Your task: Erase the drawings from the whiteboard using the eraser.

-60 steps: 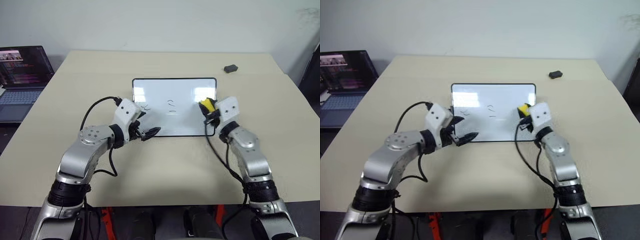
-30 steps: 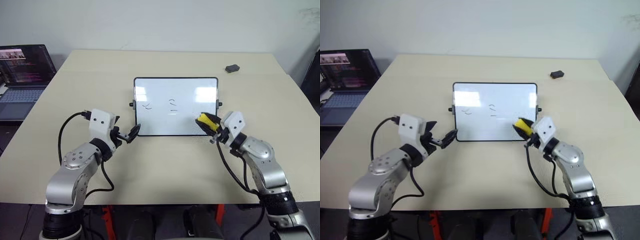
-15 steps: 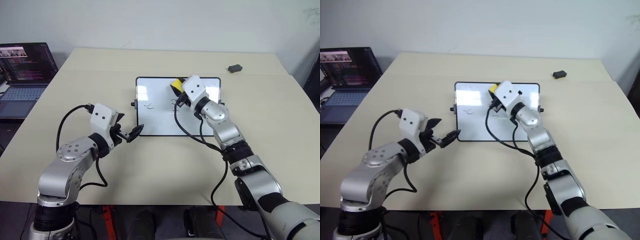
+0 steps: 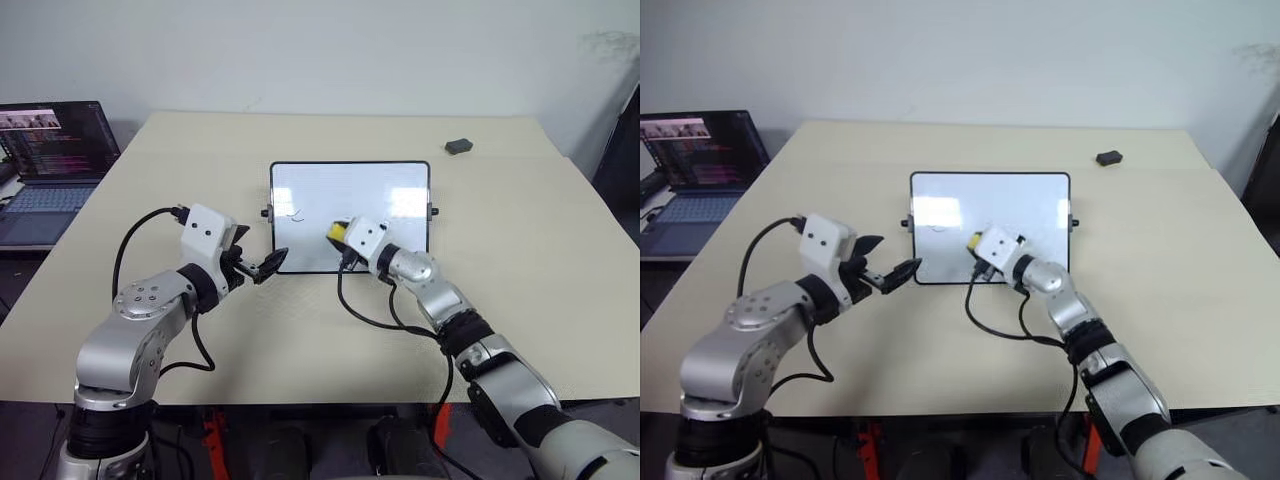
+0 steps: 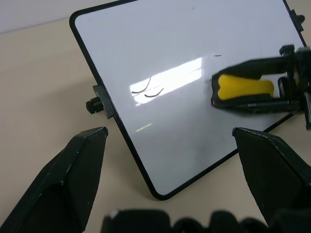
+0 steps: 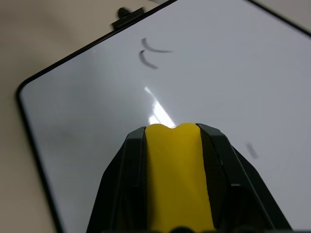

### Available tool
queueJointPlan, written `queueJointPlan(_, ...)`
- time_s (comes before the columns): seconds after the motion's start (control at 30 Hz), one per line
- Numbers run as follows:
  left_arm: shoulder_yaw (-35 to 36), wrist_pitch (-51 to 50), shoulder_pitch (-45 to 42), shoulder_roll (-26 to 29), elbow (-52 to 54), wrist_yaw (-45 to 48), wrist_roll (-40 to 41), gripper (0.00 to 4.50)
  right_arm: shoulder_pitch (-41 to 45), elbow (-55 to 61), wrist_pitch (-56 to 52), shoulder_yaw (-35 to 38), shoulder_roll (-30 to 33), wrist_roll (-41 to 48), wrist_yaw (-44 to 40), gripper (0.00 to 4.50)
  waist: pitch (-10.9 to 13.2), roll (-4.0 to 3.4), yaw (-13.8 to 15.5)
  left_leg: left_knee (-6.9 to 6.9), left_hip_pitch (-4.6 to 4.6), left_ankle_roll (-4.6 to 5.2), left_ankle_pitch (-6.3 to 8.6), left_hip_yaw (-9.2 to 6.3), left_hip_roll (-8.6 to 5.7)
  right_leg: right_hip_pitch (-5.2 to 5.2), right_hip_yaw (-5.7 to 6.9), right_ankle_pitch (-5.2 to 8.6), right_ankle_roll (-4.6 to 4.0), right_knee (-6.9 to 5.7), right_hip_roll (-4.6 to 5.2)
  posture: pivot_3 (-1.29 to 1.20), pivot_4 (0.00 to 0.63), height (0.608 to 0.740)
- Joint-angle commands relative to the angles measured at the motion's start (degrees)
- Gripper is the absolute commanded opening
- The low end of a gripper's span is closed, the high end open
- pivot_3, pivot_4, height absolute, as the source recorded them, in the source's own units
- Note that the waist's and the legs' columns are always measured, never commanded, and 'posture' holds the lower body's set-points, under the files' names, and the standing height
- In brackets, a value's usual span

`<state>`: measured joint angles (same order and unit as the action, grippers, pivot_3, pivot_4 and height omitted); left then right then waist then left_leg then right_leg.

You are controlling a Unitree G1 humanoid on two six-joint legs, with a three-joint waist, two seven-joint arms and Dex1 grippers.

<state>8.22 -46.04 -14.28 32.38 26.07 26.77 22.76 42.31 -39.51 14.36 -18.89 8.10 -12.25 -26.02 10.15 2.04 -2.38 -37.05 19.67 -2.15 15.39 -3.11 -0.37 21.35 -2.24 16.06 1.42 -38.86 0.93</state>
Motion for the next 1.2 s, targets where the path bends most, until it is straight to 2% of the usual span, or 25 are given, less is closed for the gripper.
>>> queueJointPlan(0.03,0.1,0.29,-1.55,0.8,0.86,0.14,0.1,4.5,0.12,1.93,3.63,2.12,1.17,0.77,1.13,1.14,0.02,-0.02,0.02,0.0,0.01,0.0,-0.01,-0.01,0.0,0.01,0.01,0.0,0.0,-0.01,0.0,0.0,0.15,0.74)
queueJointPlan(0.17,0.06,0.42,-1.44,1.0,0.75,0.44,-0.01,4.5,3.46,7.03,9.13,7.06,0.52,5.23,3.46,1.14,0.04,-0.03,0.03,0.04,0.53,-0.03,0.0,0.0,-0.01,0.54,0.0,-0.18,-0.28,-0.02,0.01,0.0,0.15,0.74)
queueJointPlan(0.23,0.01,0.42,-1.24,1.04,0.83,0.52,-0.01,4.5,5.4,6.87,9.97,9.42,0.45,6.24,5.57,1.14,0.04,-0.03,0.02,0.01,1.28,-0.06,0.0,-0.02,-0.01,1.27,0.02,-0.26,-0.25,-0.09,0.02,0.0,0.15,0.74)
queueJointPlan(0.43,-0.07,0.21,-0.83,1.01,1.21,0.55,0.17,4.5,9.34,-2.99,9.82,10.19,2.04,3.18,9.14,1.14,0.03,-0.01,0.06,0.07,2.15,-0.12,0.03,0.02,0.05,2.11,0.06,-0.25,-0.26,0.05,0.04,0.0,0.15,0.74)
queueJointPlan(0.63,0.14,0.32,-0.68,1.25,1.23,0.66,0.24,4.5,4.61,-4.49,4.6,5.47,2.53,0.03,4.45,1.14,0.01,0.01,-0.08,0.02,2.11,-0.1,0.04,0.12,-0.03,2.07,-0.03,-0.26,-0.26,0.03,0.11,0.0,0.15,0.74)
queueJointPlan(0.83,-0.14,0.56,-1.15,1.24,0.75,0.71,0.19,4.5,-1.34,1.89,-0.7,0.93,4.24,-2.95,-0.61,1.14,0.02,0.0,-0.1,0.03,1.49,-0.08,0.02,0.07,-0.01,1.55,0.01,-0.26,-0.28,-0.13,0.05,0.0,0.15,0.74)
queueJointPlan(0.93,-0.27,0.61,-1.31,1.23,0.65,0.73,0.17,4.5,-3.01,4.81,-2.88,-0.45,5.25,-3.99,-2.37,1.14,0.02,-0.01,-0.2,0.04,0.79,-0.08,0.02,0.04,0.0,0.8,0.01,-0.23,-0.26,-0.02,0.03,0.0,0.15,0.74)
queueJointPlan(1.0,-0.32,0.66,-1.28,1.32,0.63,0.82,0.12,4.5,-3.59,6.87,-2.68,-1.66,6.52,-5.43,-3.25,1.14,0.02,0.0,-0.23,0.0,0.75,-0.06,0.0,0.05,-0.01,0.75,0.0,-0.23,-0.25,-0.02,0.02,0.0,0.15,0.74)
queueJointPlan(1.1,-0.35,0.81,-1.06,1.51,0.45,0.9,-0.09,4.5,-2.93,10.43,1.03,1.05,6.28,-3.17,-0.66,1.14,0.02,-0.01,-0.22,0.01,0.76,-0.05,-0.01,0.03,-0.01,0.76,0.0,-0.23,-0.25,-0.02,0.02,0.0,0.15,0.74)
queueJointPlan(1.2,-0.48,1.11,-0.73,1.79,0.1,0.85,-0.66,4.5,-1.57,14.1,6.62,5.22,4.18,3.44,-0.08,1.14,0.07,-0.02,-0.19,0.01,1.03,-0.06,-0.01,0.01,-0.01,0.98,0.02,-0.24,-0.27,-0.02,0.02,0.0,0.15,0.74)
